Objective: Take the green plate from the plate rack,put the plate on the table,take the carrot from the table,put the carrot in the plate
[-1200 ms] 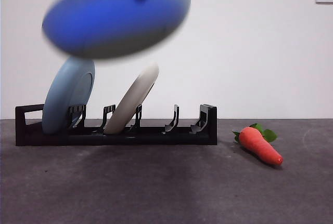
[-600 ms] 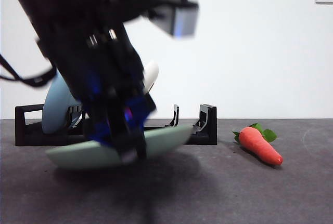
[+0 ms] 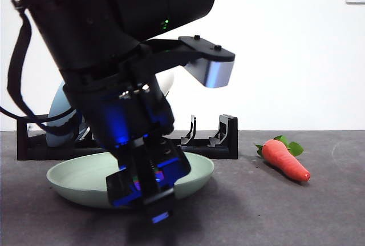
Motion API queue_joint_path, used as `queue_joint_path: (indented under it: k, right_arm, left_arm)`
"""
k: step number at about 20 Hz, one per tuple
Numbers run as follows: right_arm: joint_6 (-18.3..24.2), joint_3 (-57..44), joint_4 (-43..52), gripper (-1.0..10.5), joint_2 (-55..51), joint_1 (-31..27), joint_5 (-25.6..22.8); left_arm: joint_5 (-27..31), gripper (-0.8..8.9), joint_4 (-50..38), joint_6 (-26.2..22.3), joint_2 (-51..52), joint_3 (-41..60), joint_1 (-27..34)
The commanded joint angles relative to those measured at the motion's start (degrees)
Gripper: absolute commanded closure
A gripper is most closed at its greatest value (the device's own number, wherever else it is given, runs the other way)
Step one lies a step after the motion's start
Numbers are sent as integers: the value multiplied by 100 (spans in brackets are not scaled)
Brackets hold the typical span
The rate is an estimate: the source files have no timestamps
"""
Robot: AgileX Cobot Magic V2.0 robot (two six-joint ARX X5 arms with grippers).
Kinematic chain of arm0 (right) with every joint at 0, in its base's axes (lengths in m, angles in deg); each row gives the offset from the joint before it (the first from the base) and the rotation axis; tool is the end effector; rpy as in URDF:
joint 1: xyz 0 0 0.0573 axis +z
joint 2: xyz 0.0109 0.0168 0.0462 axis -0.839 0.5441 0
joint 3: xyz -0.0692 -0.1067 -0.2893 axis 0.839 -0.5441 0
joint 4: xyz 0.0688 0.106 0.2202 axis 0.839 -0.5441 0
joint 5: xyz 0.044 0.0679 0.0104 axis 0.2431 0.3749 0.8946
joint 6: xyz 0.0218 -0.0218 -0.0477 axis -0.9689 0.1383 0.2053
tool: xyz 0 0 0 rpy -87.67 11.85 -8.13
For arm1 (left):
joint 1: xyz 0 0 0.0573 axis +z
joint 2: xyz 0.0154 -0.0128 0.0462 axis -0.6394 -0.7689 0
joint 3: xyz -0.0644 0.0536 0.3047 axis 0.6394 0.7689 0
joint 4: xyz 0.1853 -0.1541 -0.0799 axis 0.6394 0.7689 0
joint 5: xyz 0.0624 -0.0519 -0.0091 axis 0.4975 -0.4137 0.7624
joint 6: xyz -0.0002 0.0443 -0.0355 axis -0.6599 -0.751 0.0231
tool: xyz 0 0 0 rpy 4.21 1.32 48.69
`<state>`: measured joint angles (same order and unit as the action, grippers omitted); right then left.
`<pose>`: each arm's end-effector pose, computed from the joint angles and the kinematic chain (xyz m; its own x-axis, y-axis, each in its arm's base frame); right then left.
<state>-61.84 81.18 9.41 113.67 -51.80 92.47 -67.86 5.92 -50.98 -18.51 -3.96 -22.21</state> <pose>0.0920 0.0253 0.3799 0.5142 0.5466 -0.6609 -0.4251 0.8317 0.3572 0.1510 -0.2586 0.1942 0.5187 -0.2430 -0.8197 0.8303 0.3718 0.4151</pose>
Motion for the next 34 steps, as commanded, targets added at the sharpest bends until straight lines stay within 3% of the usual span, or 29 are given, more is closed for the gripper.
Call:
queue_joint_path:
  k: [1,9,12,17,26,29,31,34]
  right_arm:
    - [-52,17,31,351,74,11,-13]
    - [-184,17,957,352,1165,55,-52]
    - [-256,17,1554,352,1893,258,-527]
    - [-474,17,2645,352,3202,763,-1707]
    - [-704,17,4328,355,5005,1373,-2758]
    - [-754,17,4612,455,5359,1440,-2916]
    - [-861,17,4690,459,5508,1445,-3067]
    - [-898,17,4756,657,5549,1443,-3174]
  left_arm:
    - [-216,495,365,190,-42,-61,-33]
    - [-258,495,1928,1119,1478,-1543,-33]
    - [-221,495,2583,1502,2179,-2236,-31]
    - [-219,499,2894,1567,3091,-2889,-31]
    - [-221,499,3228,1814,3606,-2935,-31]
    - [-219,499,3241,1814,3606,-2935,-31]
    - [-216,499,3257,1814,3606,-2935,-31]
    - [-216,499,3283,1814,3606,-2935,-31]
